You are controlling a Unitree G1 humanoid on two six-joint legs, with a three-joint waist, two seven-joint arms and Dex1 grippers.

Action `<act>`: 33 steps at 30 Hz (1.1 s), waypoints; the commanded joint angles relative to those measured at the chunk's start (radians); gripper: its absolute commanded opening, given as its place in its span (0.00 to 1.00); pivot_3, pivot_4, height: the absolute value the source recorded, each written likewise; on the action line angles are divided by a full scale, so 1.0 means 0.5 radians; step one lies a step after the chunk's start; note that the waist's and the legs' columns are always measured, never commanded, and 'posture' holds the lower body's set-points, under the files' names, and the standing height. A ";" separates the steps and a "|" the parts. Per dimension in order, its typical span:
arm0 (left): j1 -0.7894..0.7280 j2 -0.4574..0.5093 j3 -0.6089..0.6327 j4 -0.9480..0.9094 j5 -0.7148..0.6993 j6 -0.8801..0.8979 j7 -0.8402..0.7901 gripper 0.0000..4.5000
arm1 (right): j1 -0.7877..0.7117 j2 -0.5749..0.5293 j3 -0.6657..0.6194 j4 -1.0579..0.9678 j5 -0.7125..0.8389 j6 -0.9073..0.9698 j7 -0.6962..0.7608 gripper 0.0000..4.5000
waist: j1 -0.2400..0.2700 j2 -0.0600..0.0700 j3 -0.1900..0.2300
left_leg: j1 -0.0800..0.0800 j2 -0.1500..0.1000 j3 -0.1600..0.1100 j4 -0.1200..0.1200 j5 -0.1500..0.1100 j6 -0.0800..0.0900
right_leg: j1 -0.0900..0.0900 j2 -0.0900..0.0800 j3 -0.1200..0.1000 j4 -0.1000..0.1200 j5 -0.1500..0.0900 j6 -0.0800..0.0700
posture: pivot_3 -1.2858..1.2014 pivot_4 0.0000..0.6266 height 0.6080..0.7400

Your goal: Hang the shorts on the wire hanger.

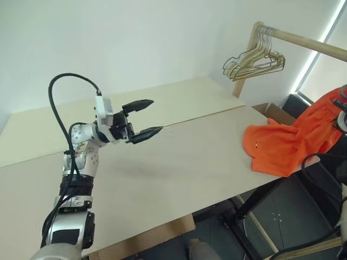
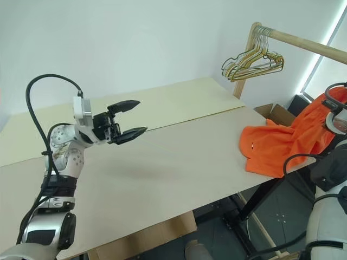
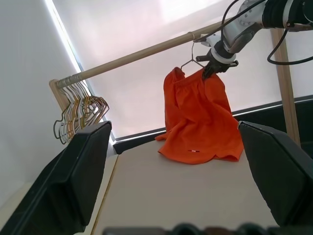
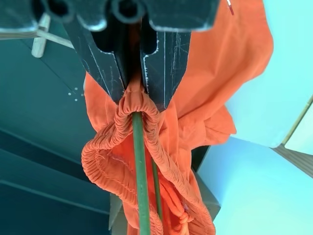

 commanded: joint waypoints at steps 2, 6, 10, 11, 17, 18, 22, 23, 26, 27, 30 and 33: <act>0.019 0.001 0.069 -0.135 -0.121 0.046 -0.014 1.00 | -0.009 -0.020 0.015 0.054 0.074 -0.054 -0.028 0.01 | 0.005 0.000 0.000 | 0.001 0.000 0.000 0.000 0.000 0.000 | 0.002 0.000 0.000 -0.001 -0.001 0.002 | 0.47 0.00 1.00; 0.032 0.001 0.083 -0.174 -0.154 0.063 0.001 1.00 | 0.003 -0.010 0.098 0.064 0.060 -0.091 0.025 0.01 | 0.008 0.000 0.000 | 0.004 0.000 0.000 0.000 -0.001 0.001 | 0.008 0.000 -0.001 -0.004 -0.003 0.006 | 0.47 0.00 1.00; 0.040 0.006 0.095 -0.192 -0.165 0.073 0.011 1.00 | 0.014 -0.006 0.194 0.071 0.038 -0.125 0.075 0.01 | 0.008 0.000 0.000 | 0.014 0.001 -0.001 -0.003 -0.002 0.003 | 0.021 0.001 -0.001 -0.015 -0.002 0.009 | 0.47 0.00 1.00; 0.045 0.009 0.094 -0.194 -0.161 0.068 0.011 1.00 | 0.017 -0.005 0.206 0.075 0.040 -0.133 0.073 0.01 | 0.007 0.000 0.000 | 0.018 0.001 0.000 -0.005 -0.002 0.003 | 0.025 0.001 -0.001 -0.020 -0.001 0.010 | 0.47 0.00 1.00; 0.050 0.005 0.095 -0.187 -0.154 0.057 0.027 1.00 | 0.023 -0.020 0.273 0.080 0.027 -0.176 0.027 0.36 | 0.010 0.000 0.000 | 0.024 0.001 0.006 -0.011 -0.002 0.003 | 0.029 0.000 0.004 -0.024 0.000 0.013 | 0.47 0.00 1.00; 0.048 0.004 0.095 -0.186 -0.154 0.056 0.029 1.00 | 0.020 -0.022 0.289 0.077 0.019 -0.182 0.020 0.43 | 0.012 0.000 0.000 | 0.024 0.001 0.007 -0.011 -0.002 0.003 | 0.029 0.000 0.005 -0.024 0.000 0.013 | 0.47 0.00 1.00; 0.042 0.003 0.090 -0.176 -0.145 0.046 0.035 1.00 | 0.002 -0.025 0.419 0.009 -0.060 -0.202 -0.007 0.76 | 0.011 0.000 0.001 | 0.024 0.001 0.008 -0.013 -0.002 0.003 | 0.028 0.000 0.006 -0.025 0.000 0.012 | 0.47 0.00 1.00; 0.041 0.002 0.089 -0.175 -0.144 0.046 0.037 1.00 | -0.001 -0.023 0.448 -0.012 -0.080 -0.211 -0.026 0.82 | 0.011 0.000 0.001 | 0.024 0.001 0.008 -0.013 -0.002 0.003 | 0.028 0.000 0.006 -0.025 0.000 0.013 | 0.47 0.00 1.00; 0.044 -0.002 0.079 -0.176 -0.134 0.039 0.042 1.00 | 0.019 -0.002 0.565 -0.119 -0.170 -0.250 -0.085 0.99 | 0.010 0.001 0.001 | 0.024 0.001 0.009 -0.014 -0.002 0.003 | 0.028 0.000 0.006 -0.025 0.000 0.013 | 0.47 0.00 1.00; 0.047 -0.003 0.075 -0.178 -0.130 0.039 0.043 1.00 | 0.034 0.009 0.612 -0.180 -0.215 -0.250 -0.130 0.99 | 0.009 0.002 0.001 | 0.025 0.001 0.009 -0.014 -0.002 0.003 | 0.027 0.000 0.007 -0.025 0.000 0.013 | 0.47 0.00 1.00; 0.041 0.010 0.062 -0.173 -0.122 0.057 0.034 1.00 | 0.073 0.045 0.680 -0.354 -0.288 -0.202 -0.232 0.99 | 0.010 0.002 0.001 | 0.025 0.001 0.010 -0.014 -0.002 0.003 | 0.027 0.000 0.008 -0.025 0.000 0.013 | 0.47 0.00 1.00; 0.039 0.009 0.066 -0.177 -0.122 0.054 0.032 1.00 | 0.172 0.096 0.742 -0.604 -0.371 -0.170 -0.326 0.99 | 0.011 0.002 0.001 | 0.025 0.002 0.010 -0.014 -0.002 0.003 | 0.027 0.000 0.007 -0.024 0.000 0.013 | 0.47 0.00 1.00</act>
